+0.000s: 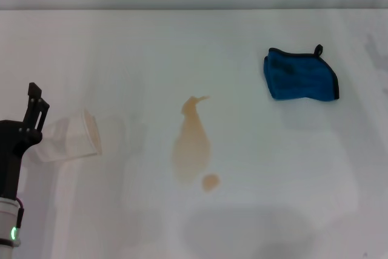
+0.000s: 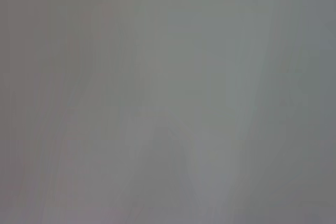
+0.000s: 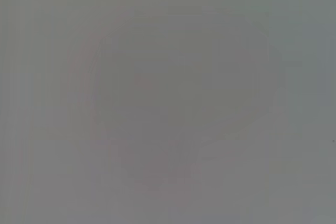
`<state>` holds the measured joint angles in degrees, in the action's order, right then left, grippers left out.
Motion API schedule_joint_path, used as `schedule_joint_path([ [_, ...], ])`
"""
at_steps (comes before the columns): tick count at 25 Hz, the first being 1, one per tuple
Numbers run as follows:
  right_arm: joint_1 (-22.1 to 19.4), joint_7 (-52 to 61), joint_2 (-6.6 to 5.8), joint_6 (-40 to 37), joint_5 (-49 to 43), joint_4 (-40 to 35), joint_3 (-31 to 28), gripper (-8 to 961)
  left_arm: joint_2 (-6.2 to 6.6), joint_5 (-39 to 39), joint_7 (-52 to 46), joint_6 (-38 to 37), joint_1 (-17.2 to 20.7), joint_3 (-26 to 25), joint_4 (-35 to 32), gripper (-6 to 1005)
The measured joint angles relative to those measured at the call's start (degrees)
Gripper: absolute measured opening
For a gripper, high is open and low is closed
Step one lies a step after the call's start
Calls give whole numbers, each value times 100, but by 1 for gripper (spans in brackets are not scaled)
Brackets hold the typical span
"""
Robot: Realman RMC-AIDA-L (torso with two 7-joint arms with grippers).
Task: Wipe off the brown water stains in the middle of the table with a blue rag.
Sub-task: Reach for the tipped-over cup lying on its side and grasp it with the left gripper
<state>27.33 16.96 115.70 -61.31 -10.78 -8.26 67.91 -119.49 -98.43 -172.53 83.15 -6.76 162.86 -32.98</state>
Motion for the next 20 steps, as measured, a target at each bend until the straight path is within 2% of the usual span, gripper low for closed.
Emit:
schedule_joint_path([
  [10,6,0,-24,10,16,-57,-7,784,16,-170,0,60,0,0,20,862],
  [20,12,36,-24,48,87,-126,-16,784,78,-545,0,527,-93,-26,-50,861],
])
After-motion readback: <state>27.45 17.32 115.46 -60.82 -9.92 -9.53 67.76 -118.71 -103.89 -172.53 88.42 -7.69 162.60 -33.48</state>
